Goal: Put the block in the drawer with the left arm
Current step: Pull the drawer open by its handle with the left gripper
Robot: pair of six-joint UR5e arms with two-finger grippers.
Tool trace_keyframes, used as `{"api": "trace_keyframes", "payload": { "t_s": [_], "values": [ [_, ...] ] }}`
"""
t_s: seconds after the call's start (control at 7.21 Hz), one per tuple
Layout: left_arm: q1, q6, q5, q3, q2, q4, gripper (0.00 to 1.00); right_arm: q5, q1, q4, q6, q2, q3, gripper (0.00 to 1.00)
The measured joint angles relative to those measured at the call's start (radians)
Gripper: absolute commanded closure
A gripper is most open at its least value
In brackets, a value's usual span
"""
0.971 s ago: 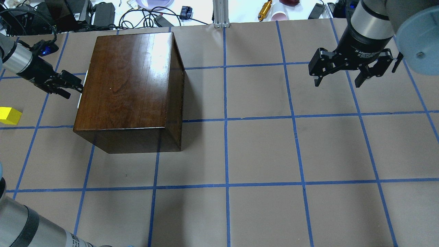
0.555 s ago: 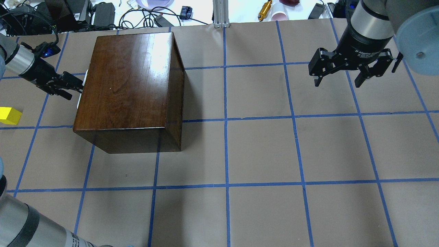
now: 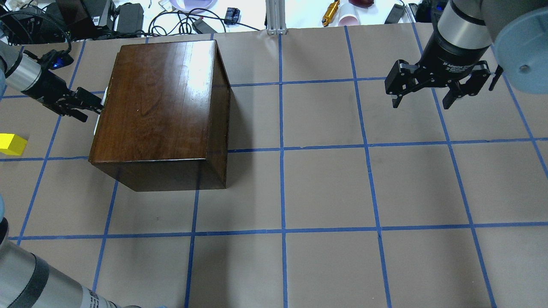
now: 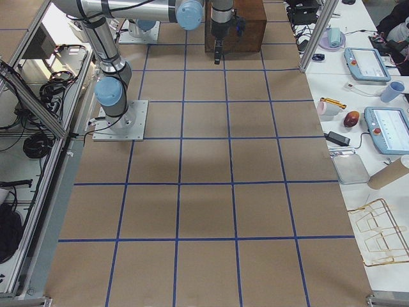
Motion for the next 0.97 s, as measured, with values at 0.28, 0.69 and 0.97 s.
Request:
{"api": "trace_keyframes", "payload": {
  "t_s": [0.28, 0.69, 0.97],
  "values": [
    [0.001, 0.029, 0.002, 0.001, 0.001, 0.016, 0.0, 0.0, 0.0, 0.0, 0.0, 0.0, 0.0, 0.0],
    [0.004, 0.045, 0.017, 0.006, -0.003, 0.03, 0.0, 0.0, 0.0, 0.0, 0.0, 0.0, 0.0, 0.0],
    [0.006, 0.048, 0.037, 0.02, -0.007, 0.031, 0.0, 0.0, 0.0, 0.0, 0.0, 0.0, 0.0, 0.0]
  ]
}}
